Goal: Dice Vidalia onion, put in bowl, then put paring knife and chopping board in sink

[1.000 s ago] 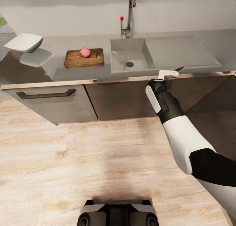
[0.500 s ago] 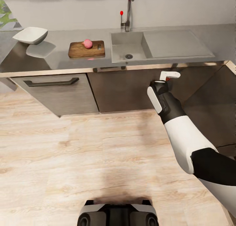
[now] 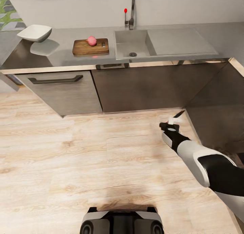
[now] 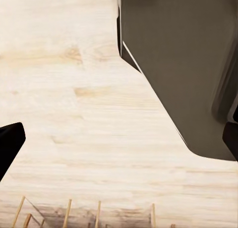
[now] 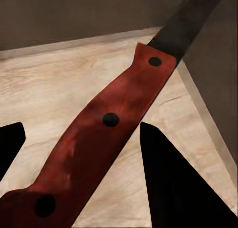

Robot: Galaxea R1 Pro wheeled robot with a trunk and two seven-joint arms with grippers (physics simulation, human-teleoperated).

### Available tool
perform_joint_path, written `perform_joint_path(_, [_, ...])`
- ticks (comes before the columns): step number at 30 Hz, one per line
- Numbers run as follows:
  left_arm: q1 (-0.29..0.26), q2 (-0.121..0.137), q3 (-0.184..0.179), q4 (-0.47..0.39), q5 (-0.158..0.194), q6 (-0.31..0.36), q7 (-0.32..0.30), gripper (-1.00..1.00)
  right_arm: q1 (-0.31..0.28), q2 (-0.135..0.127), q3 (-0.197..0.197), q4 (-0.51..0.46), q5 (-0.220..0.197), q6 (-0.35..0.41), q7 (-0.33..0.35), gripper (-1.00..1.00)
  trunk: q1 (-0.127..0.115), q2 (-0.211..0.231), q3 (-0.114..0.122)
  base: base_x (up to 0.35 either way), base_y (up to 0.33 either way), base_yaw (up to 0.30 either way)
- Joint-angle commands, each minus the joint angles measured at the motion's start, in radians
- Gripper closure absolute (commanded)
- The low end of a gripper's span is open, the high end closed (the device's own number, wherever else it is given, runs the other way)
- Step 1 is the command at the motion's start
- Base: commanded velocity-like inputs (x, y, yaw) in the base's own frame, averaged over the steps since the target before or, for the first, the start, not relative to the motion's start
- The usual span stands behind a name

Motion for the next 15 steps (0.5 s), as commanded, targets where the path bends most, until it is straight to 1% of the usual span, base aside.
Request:
perform_joint_path(1, [-0.001, -0.001, -0.008, 0.002, 0.006, -0.006, 0.003, -1.00, 0.060, -0.001, 0.013, 0.019, -0.009, -0.045, 0.033, 1.00, 0.001, -0.002, -0.001, -0.006, 0.000, 0.000])
perform_joint_path(2, [-0.001, 0.000, -0.007, -0.002, 0.007, -0.005, 0.004, -1.00, 0.128, 0.000, 0.013, 0.029, -0.009, -0.073, 0.061, 1.00, 0.001, -0.002, -0.001, -0.004, 0.000, 0.000])
perform_joint_path(3, [-0.001, 0.000, -0.006, -0.005, 0.007, -0.005, 0.005, -1.00, 0.163, 0.000, 0.013, 0.033, -0.009, -0.084, 0.073, 1.00, 0.001, -0.002, -0.001, -0.003, 0.000, 0.000])
perform_joint_path(4, [-0.001, 0.001, -0.005, -0.014, 0.008, -0.005, 0.007, -1.00, 0.230, 0.001, 0.013, 0.038, -0.009, -0.106, 0.094, 1.00, 0.001, -0.002, -0.001, -0.002, 0.000, 0.000])
perform_joint_path(5, [-0.001, 0.015, -0.003, -0.054, 0.009, -0.004, 0.009, -1.00, 0.386, 0.003, 0.014, 0.044, -0.009, -0.188, 0.143, 1.00, 0.001, -0.002, -0.001, 0.000, 0.000, 0.000])
perform_joint_path(8, [-0.001, 0.030, 0.011, -0.133, 0.012, -0.003, 0.013, -1.00, 0.543, 0.009, 0.014, 0.047, -0.001, -0.296, 0.226, 1.00, 0.001, -0.002, -0.001, 0.000, 0.000, 0.000])
perform_joint_path(9, [-0.001, 0.038, 0.027, -0.172, 0.015, -0.003, 0.020, -1.00, 0.603, 0.018, 0.014, 0.048, 0.014, -0.327, 0.274, 1.00, 0.001, -0.002, -0.001, 0.000, 0.000, 0.000])
perform_joint_path(11, [-0.001, 0.051, 0.059, -0.216, 0.018, -0.004, 0.033, -1.00, 0.674, 0.037, 0.014, 0.049, 0.037, -0.347, 0.314, 1.00, 0.001, -0.002, -0.001, 0.000, 0.000, 0.000])
perform_joint_path(12, [-0.001, 0.057, 0.095, -0.235, 0.019, -0.005, 0.037, -1.00, 0.723, 0.052, 0.014, 0.050, 0.053, -0.355, 0.331, 1.00, 0.001, -0.002, -0.001, 0.000, 0.000, -0.032])
perform_joint_path(13, [-0.001, 0.059, 0.122, -0.243, 0.019, -0.005, 0.038, -1.00, 0.734, 0.055, 0.014, 0.050, 0.055, -0.356, 0.334, 1.00, 0.001, -0.002, 0.000, 0.000, 0.000, -0.041])
perform_joint_path(14, [-0.001, 0.062, 0.159, -0.248, 0.020, -0.006, 0.039, -1.00, 0.761, 0.058, 0.014, 0.051, 0.059, -0.359, 0.339, 1.00, 0.001, -0.002, 0.001, 0.000, 0.000, -0.054])
perform_joint_path(15, [-0.001, 0.066, 0.179, -0.249, 0.020, -0.006, 0.040, -1.00, 0.773, 0.060, 0.014, 0.051, 0.061, -0.362, 0.341, 1.00, 0.001, -0.002, 0.003, 0.000, 0.000, -0.057])
